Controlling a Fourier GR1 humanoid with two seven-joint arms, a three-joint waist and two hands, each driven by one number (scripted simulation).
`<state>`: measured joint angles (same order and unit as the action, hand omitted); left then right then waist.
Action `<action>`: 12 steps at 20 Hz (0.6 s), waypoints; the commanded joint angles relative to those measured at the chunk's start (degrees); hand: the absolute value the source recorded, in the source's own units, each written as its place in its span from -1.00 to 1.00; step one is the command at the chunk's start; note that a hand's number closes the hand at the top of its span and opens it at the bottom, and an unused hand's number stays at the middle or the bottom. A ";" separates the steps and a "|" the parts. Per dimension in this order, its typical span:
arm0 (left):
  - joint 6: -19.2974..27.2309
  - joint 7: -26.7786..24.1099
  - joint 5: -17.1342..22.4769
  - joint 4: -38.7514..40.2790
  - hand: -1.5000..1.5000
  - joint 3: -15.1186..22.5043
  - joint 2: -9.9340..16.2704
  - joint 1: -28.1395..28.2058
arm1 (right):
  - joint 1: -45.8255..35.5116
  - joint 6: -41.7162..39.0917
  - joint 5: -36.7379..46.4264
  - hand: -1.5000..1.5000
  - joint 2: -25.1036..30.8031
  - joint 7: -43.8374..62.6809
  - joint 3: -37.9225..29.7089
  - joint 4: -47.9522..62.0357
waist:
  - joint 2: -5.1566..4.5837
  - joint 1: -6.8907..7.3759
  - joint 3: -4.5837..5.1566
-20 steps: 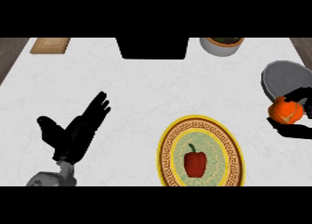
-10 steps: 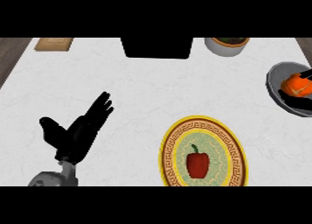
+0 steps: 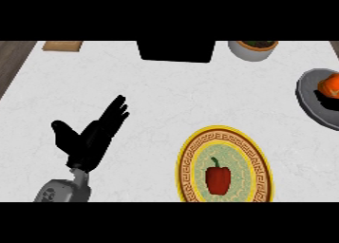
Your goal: Pick the squash from the plate and place it in the pan
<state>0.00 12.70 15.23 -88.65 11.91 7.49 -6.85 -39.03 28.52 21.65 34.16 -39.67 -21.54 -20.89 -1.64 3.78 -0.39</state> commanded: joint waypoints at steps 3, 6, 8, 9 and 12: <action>-1.23 0.60 -0.47 -0.39 0.00 0.13 0.94 -2.60 | -1.73 0.28 6.89 -1.00 3.33 8.48 4.53 10.75 | -1.08 2.26 -0.02; -1.62 1.53 0.62 -0.57 0.00 0.29 0.32 -2.57 | -2.74 -2.27 8.02 -1.00 2.37 9.02 5.74 12.87 | -1.05 2.56 -0.15; -0.73 0.50 -0.26 -0.48 0.00 0.29 0.13 -1.07 | -4.20 -6.48 7.10 -1.00 4.02 8.79 4.90 13.48 | -0.78 2.34 -0.16; -0.90 0.08 -0.18 1.00 0.00 -0.18 -0.03 -2.20 | -3.22 -4.11 5.37 -1.00 0.82 6.39 3.27 12.85 | -1.02 1.80 -0.26; -1.38 -0.49 0.49 0.14 0.00 -0.35 0.14 -0.15 | -5.39 -11.43 0.55 -1.00 1.27 2.43 -0.95 11.52 | -0.52 1.52 -0.28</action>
<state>-0.95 12.84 15.26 -88.45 12.02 7.44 -8.08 -42.92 21.90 25.56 36.31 -34.14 -19.48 -9.25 -2.44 5.60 -0.61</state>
